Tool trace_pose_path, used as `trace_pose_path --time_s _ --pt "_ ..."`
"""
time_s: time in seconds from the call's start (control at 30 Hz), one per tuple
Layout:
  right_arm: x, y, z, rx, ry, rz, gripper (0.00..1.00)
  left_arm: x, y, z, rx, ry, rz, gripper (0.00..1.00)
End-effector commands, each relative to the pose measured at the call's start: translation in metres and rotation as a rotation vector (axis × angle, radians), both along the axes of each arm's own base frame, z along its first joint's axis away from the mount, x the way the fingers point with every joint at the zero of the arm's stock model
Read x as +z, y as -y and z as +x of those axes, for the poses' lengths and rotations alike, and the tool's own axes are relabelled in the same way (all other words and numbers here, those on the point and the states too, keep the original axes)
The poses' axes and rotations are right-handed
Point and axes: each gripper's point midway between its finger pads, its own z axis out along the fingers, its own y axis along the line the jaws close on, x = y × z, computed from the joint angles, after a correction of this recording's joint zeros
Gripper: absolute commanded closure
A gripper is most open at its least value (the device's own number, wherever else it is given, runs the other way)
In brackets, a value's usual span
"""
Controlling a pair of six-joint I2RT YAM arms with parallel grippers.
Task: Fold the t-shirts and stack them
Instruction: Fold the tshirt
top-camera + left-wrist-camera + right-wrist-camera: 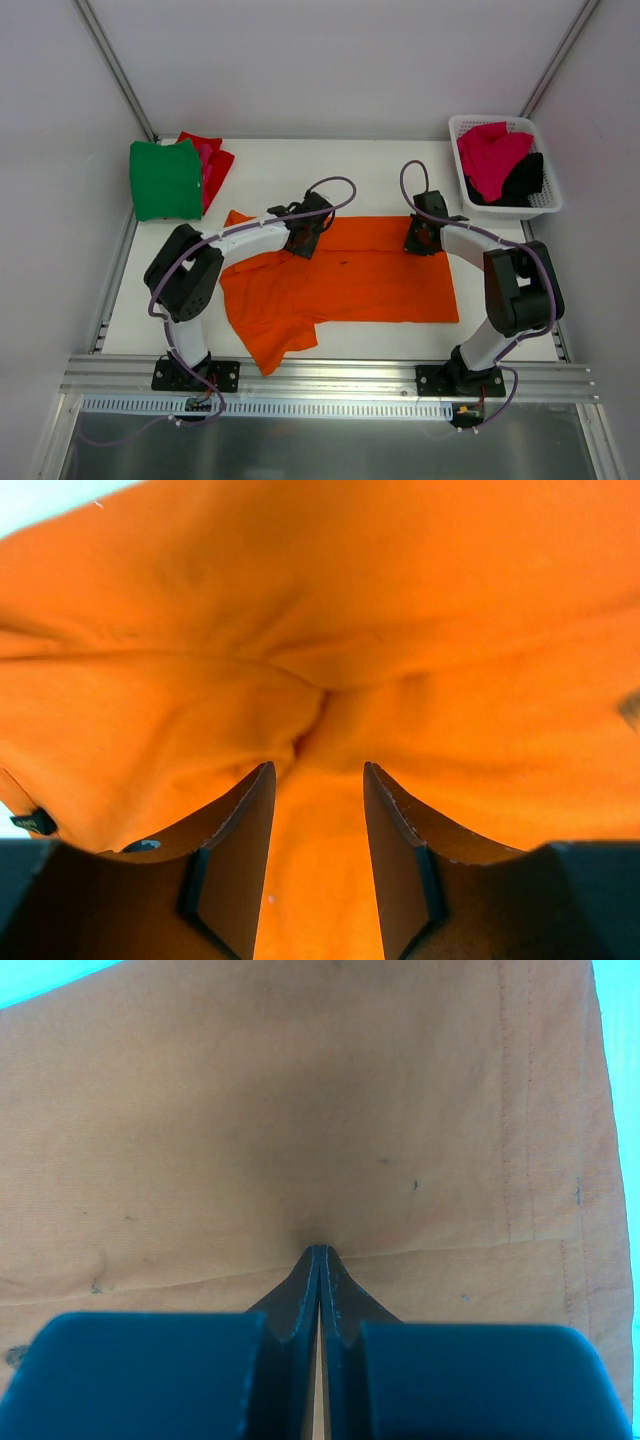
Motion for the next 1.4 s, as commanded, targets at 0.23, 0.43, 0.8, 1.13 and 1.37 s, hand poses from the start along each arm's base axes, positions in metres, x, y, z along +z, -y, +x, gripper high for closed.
trace_pose_path --time_s 0.23,0.43,0.8,1.13,1.37 --pt "0.009 -0.003 0.011 0.007 0.032 -0.006 1.00 -0.011 -0.021 0.030 0.081 -0.002 0.040 0.63" --pt "0.006 -0.003 0.011 0.006 0.024 -0.006 0.99 -0.013 -0.021 0.020 0.079 -0.023 0.018 0.66" --pt "0.005 -0.001 0.010 0.004 0.021 -0.020 0.99 -0.032 -0.028 0.027 0.094 -0.036 0.083 0.72" --pt "0.003 -0.001 0.010 0.003 0.015 -0.021 1.00 -0.018 -0.056 0.036 0.203 0.025 0.136 1.00" --pt "0.003 0.000 0.010 0.002 0.014 -0.023 0.99 0.010 -0.049 0.037 0.185 0.055 0.078 1.00"
